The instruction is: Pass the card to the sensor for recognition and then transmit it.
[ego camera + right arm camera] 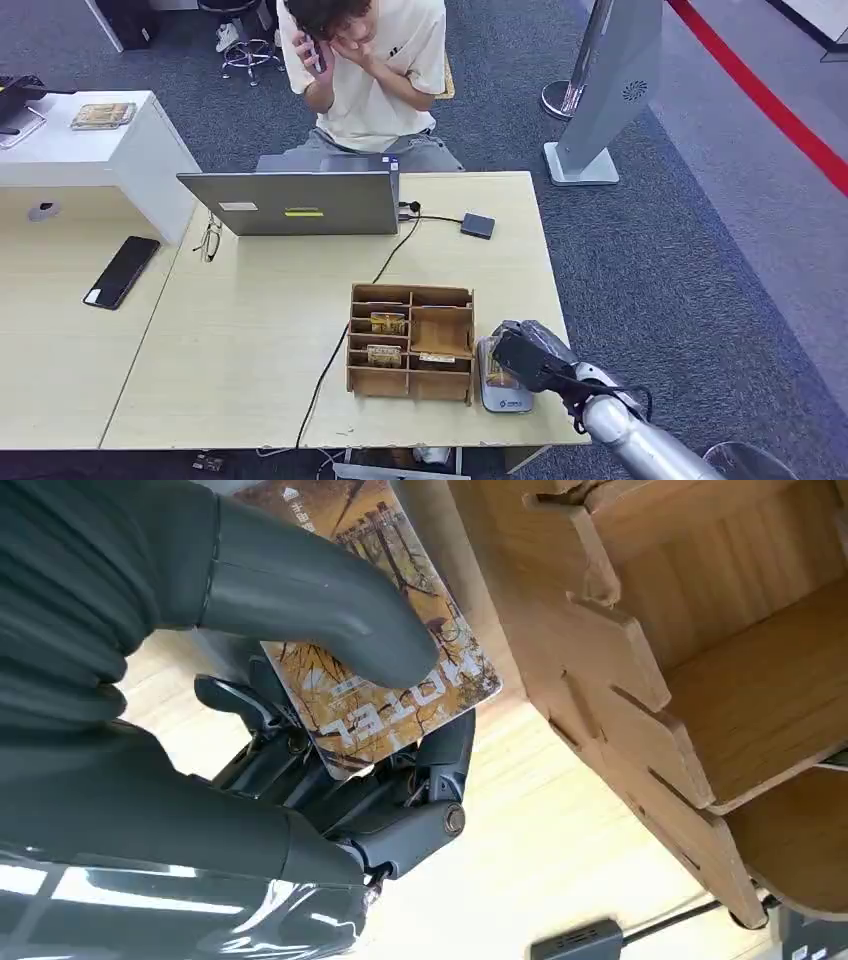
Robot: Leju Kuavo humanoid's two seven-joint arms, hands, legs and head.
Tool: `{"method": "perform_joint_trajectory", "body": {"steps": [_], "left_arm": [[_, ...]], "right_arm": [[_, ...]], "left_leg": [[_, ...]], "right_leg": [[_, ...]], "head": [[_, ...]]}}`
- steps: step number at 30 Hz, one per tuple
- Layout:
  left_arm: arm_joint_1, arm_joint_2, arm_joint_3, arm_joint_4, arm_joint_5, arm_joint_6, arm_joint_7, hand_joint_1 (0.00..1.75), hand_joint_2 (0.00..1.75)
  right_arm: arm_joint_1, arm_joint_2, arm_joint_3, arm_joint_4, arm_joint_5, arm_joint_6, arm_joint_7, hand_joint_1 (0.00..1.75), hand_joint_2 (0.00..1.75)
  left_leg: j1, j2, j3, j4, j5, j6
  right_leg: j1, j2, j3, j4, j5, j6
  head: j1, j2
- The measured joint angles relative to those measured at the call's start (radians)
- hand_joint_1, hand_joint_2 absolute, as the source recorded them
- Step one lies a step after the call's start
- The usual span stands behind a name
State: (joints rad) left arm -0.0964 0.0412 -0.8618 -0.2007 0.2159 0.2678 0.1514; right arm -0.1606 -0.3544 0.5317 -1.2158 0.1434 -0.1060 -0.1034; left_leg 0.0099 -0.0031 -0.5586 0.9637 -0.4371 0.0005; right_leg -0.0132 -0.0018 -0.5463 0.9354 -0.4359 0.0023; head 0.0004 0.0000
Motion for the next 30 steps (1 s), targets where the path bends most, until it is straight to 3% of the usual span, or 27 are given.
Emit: {"method": "perform_joint_trajectory", "body": {"steps": [30], "left_arm": [[0.0, 0.0, 0.0, 0.0, 0.005, 0.003, 0.002, 0.0, 0.0]], "right_arm": [[-0.007, 0.001, 0.004, 0.009, 0.0, 0.001, -0.004, 1.75, 1.75]], "left_leg": [[0.0, 0.0, 0.0, 0.0, 0.0, 0.0]], "right_leg": [[0.0, 0.0, 0.0, 0.0, 0.0, 0.0]], "head": [[0.0, 0.0]]}}
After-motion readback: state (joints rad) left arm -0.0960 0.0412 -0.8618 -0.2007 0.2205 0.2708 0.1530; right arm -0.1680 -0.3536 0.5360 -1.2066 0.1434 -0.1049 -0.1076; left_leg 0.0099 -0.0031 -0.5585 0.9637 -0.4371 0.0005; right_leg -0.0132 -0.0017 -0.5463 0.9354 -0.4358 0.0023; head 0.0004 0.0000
